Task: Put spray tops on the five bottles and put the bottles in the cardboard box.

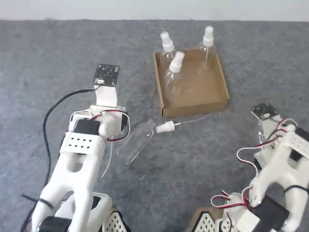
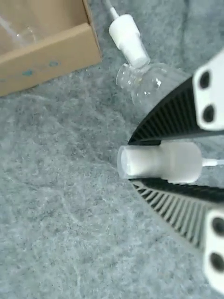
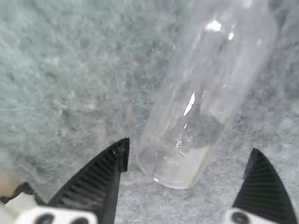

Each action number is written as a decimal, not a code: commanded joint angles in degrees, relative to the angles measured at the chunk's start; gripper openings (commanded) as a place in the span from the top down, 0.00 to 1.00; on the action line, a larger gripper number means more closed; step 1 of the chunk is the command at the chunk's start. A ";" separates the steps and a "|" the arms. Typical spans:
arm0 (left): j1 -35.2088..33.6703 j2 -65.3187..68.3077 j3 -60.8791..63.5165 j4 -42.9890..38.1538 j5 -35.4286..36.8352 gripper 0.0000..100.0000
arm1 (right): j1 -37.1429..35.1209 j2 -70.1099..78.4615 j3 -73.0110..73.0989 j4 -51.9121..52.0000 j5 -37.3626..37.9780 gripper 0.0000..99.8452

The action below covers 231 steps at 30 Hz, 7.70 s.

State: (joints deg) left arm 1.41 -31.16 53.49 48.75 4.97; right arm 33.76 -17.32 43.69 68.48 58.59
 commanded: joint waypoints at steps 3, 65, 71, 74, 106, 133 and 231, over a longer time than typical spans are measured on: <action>0.00 -2.55 -0.13 -1.41 0.62 0.99 | -6.29 -2.59 -11.60 8.66 -6.07 0.67; -0.62 -2.55 -18.68 7.56 0.53 0.99 | -34.86 -2.68 -34.81 13.67 -30.86 0.99; -0.62 -4.48 -38.11 18.46 0.53 0.99 | -50.86 -19.82 -22.42 6.20 -41.05 0.99; -0.62 -8.18 -45.58 22.33 0.53 0.99 | -58.68 -25.45 -15.38 0.48 -43.69 0.99; -0.53 -20.13 -33.27 -0.97 21.98 0.99 | -86.20 -42.68 18.46 -38.55 -52.84 0.99; -0.53 -30.86 -23.87 0.26 18.99 0.99 | -85.93 -44.79 20.04 -38.02 -53.10 0.99; 6.51 -13.80 -17.54 14.95 -4.92 0.90 | -81.54 -47.60 35.69 -64.22 -61.89 0.99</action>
State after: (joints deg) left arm 7.12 -45.14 35.74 62.73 1.10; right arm -48.35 -63.30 81.05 5.71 -2.51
